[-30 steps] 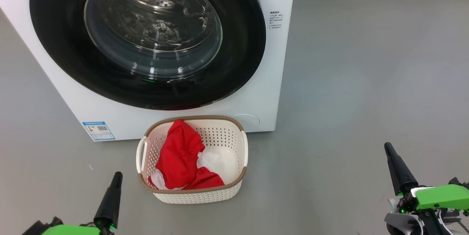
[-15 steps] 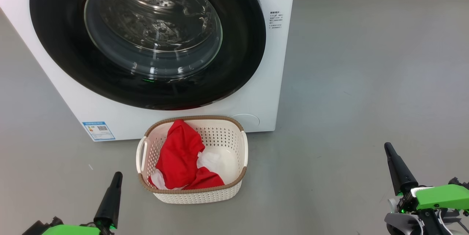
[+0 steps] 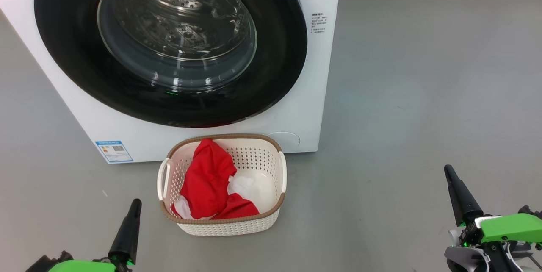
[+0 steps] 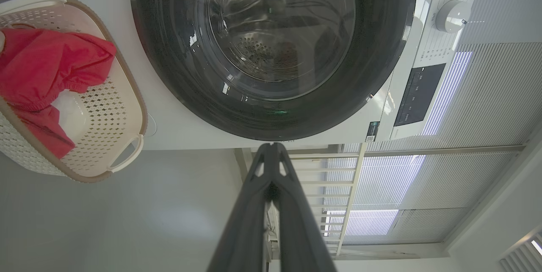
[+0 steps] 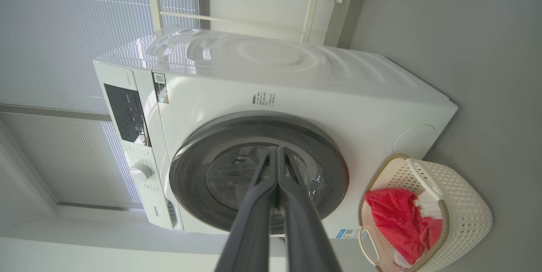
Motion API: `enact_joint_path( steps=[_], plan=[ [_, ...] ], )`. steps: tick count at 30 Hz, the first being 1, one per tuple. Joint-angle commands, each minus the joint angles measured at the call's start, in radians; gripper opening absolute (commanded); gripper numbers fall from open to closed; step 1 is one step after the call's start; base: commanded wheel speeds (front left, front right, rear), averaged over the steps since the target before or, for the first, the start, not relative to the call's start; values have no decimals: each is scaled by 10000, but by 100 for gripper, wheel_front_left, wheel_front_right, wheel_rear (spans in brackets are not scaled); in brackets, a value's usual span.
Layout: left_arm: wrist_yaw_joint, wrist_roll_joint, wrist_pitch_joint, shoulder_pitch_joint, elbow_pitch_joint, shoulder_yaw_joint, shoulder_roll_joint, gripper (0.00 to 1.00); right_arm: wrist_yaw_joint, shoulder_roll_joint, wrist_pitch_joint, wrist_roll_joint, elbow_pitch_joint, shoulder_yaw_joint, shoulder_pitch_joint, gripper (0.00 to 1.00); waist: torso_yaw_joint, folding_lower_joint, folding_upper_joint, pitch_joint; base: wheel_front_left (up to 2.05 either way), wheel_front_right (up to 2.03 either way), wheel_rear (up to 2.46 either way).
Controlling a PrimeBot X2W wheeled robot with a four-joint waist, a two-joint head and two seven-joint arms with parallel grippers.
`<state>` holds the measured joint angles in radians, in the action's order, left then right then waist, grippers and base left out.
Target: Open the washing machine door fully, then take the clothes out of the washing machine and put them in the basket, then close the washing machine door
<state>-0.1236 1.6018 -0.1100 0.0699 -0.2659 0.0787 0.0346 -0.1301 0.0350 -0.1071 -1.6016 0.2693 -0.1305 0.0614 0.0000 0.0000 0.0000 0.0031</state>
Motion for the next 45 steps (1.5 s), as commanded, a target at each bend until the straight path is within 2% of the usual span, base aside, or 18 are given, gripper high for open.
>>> enact_joint_path(
  steps=[1,45],
  plan=[
    [-71,69,-32,381,207,351,156,0,-6,152,-60,-72,-246,169,465,0,0,0,0,0,0,0,0],
    [-71,69,-32,381,208,350,156,0,-6,152,-59,-72,-246,169,465,0,0,0,0,0,0,0,0]
  ],
)
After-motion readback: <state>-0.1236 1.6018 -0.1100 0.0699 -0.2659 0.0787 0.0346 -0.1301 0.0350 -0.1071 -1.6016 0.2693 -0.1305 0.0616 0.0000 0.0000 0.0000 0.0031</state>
